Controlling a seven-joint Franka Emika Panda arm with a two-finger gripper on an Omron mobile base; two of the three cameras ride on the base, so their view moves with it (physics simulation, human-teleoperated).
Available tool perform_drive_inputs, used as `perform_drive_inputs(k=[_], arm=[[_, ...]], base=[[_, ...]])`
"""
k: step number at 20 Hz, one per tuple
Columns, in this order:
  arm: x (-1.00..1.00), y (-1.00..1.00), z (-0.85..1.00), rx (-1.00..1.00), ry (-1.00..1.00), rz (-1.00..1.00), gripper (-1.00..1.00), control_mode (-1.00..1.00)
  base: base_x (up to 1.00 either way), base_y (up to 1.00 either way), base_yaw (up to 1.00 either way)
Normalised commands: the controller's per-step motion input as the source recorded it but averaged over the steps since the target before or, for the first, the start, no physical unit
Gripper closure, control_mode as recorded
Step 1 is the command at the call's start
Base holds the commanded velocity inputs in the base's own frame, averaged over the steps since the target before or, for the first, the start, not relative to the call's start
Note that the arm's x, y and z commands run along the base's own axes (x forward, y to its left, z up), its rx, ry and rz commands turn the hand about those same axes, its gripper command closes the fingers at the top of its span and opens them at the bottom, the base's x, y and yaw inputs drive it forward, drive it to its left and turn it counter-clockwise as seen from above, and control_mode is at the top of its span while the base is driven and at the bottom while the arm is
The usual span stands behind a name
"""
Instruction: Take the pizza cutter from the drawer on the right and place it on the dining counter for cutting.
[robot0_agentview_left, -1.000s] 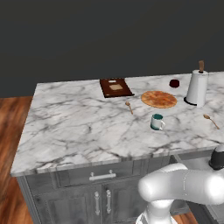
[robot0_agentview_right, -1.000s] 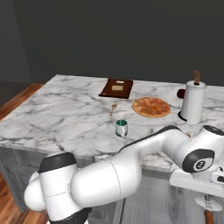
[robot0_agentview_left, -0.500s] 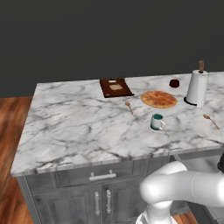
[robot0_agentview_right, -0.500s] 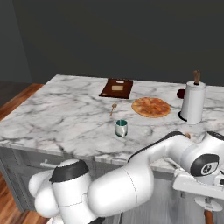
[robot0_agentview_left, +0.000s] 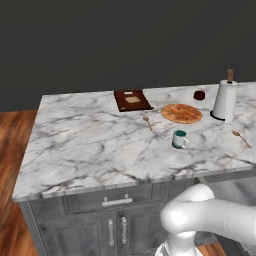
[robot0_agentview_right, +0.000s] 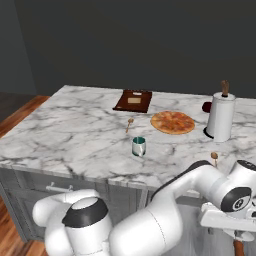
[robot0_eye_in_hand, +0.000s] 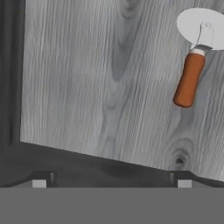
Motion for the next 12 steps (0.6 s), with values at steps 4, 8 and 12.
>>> perform_drive_inputs(k=[4,8,12], arm=[[0.0,0.0,-0.16,0.0,0.0,0.06,-1.0,-1.0],[0.0,0.0,-0.14,0.0,-0.01,0.06,-1.0,-1.0],[0.0,-0.02,-0.12,0.0,0.0,0.08,-1.0,-1.0]], base=[[0.0,0.0,0.0],[0.0,0.0,0.0],[0.0,0.0,0.0]])
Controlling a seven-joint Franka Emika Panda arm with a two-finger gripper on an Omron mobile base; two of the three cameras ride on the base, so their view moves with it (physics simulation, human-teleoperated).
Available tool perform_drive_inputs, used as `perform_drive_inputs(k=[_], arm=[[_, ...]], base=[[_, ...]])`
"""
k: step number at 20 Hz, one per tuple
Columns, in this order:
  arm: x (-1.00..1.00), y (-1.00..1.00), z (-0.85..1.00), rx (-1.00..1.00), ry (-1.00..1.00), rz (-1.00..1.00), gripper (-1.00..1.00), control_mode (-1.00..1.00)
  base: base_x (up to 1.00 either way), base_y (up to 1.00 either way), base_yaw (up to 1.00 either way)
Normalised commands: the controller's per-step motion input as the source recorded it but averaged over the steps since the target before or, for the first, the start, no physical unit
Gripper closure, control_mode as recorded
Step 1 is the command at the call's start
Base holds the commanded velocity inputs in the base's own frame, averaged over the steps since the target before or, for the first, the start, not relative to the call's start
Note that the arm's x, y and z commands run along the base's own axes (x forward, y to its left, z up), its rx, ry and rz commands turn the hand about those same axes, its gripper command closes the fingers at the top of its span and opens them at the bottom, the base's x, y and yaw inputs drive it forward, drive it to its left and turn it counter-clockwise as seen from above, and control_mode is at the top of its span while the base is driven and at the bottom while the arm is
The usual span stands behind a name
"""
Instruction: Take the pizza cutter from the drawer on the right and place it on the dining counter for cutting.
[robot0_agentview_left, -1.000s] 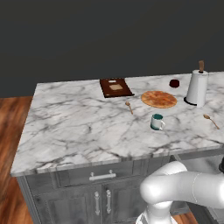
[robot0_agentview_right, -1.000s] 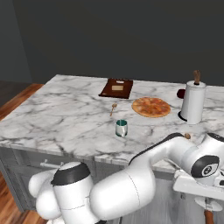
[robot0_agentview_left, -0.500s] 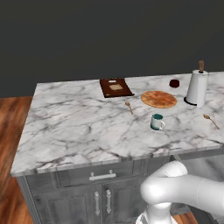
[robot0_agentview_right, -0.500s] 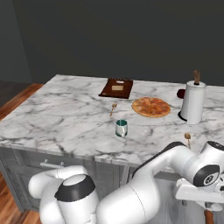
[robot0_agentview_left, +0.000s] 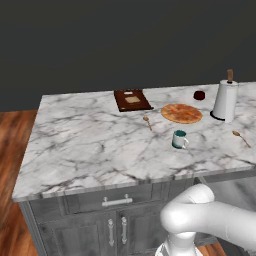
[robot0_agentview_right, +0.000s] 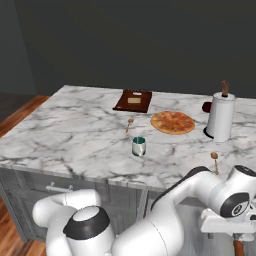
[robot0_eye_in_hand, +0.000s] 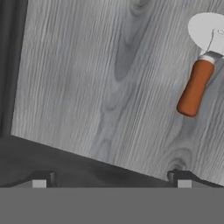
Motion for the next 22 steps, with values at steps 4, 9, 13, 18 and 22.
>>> perform_drive_inputs(k=[4,9,13,18,22], arm=[[0.0,0.0,-0.1,0.0,0.0,0.08,-1.0,-1.0],[0.0,0.0,-0.14,0.0,0.0,0.06,-1.0,-1.0],[0.0,0.0,-0.19,0.0,0.0,0.06,-1.0,-1.0],[0.0,-0.01,-0.21,0.0,0.0,0.06,-1.0,-1.0],[0.0,0.0,-0.13,0.0,-0.01,0.01,-1.0,-1.0]], base=[[0.0,0.0,0.0],[0.0,0.0,0.0],[0.0,0.0,0.0],[0.0,0.0,0.0],[0.0,0.0,0.0]])
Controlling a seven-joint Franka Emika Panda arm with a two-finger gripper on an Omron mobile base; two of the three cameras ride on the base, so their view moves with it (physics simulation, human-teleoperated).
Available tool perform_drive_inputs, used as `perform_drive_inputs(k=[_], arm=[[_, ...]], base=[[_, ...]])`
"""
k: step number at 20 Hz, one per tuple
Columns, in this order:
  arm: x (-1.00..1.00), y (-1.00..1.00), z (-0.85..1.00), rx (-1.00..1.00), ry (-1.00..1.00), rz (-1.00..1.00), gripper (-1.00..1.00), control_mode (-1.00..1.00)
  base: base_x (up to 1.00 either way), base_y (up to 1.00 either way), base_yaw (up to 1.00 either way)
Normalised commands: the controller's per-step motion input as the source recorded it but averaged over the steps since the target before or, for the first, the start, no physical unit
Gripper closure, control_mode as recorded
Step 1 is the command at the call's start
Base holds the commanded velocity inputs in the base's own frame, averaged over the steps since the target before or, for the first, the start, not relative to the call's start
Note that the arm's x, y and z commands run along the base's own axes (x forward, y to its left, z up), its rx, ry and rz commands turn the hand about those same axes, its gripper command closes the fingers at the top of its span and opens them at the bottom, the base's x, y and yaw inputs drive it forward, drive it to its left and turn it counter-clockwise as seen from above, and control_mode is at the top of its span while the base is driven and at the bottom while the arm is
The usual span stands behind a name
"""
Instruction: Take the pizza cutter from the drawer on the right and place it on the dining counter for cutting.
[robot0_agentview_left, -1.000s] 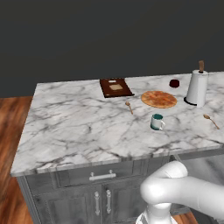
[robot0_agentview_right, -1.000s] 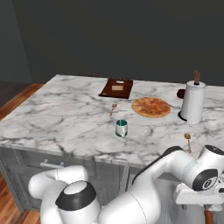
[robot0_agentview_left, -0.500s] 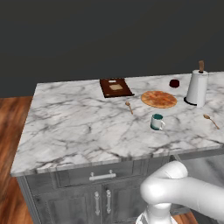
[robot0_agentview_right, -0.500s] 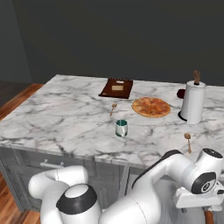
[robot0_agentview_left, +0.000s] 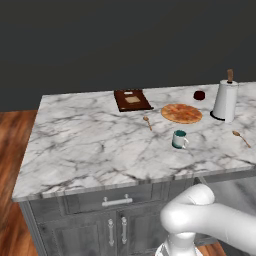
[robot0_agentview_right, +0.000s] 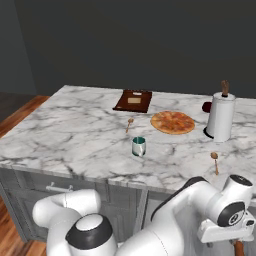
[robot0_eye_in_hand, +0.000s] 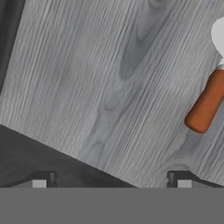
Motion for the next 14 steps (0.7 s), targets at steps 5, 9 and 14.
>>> perform_drive_inputs(k=[5,9,14], arm=[[0.0,-0.08,-0.06,0.0,0.0,-0.03,-1.0,-1.0],[0.0,-0.24,-0.01,0.03,0.0,-0.05,-1.0,-1.0],[0.01,-0.46,0.0,0.01,0.0,-0.09,-1.0,-1.0]], base=[[0.0,0.0,0.0],[0.0,0.0,0.0],[0.0,0.0,0.0]])
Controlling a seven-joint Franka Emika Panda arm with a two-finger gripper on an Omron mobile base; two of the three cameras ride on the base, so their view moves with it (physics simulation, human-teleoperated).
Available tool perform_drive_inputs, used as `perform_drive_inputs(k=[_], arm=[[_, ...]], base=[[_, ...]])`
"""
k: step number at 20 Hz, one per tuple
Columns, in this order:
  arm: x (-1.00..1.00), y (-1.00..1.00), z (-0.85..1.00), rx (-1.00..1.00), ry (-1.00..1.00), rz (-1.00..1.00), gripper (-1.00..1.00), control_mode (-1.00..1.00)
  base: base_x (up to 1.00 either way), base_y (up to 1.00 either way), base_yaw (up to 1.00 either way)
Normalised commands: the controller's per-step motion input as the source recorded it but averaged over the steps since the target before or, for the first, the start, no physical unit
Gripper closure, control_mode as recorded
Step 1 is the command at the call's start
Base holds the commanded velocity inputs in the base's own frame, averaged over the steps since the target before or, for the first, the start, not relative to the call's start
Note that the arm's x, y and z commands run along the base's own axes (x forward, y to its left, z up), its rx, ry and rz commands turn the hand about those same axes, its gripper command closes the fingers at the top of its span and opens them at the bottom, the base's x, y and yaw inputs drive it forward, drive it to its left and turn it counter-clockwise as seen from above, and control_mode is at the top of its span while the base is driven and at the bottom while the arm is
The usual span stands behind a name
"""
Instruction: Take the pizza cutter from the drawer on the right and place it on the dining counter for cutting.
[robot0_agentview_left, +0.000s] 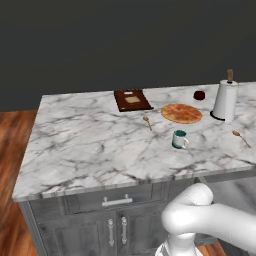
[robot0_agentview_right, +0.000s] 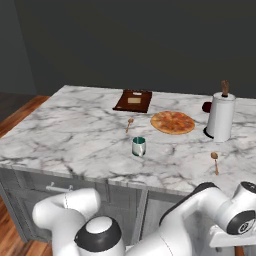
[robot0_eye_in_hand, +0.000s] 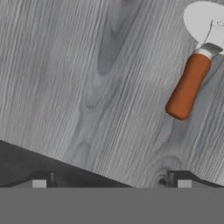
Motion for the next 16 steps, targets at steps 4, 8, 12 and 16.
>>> perform_drive_inputs(k=[4,8,12,16], arm=[[0.01,-0.5,-0.01,0.0,0.0,-0.12,-1.0,-1.0],[0.08,-0.06,-0.02,0.01,0.0,-0.13,-1.0,-1.0],[0.03,0.0,-0.09,0.01,0.0,-0.15,-1.0,-1.0],[0.03,0.0,-0.14,0.0,0.0,-0.12,-1.0,-1.0]], base=[[0.0,0.0,0.0],[0.0,0.0,0.0],[0.0,0.0,0.0],[0.0,0.0,0.0]])
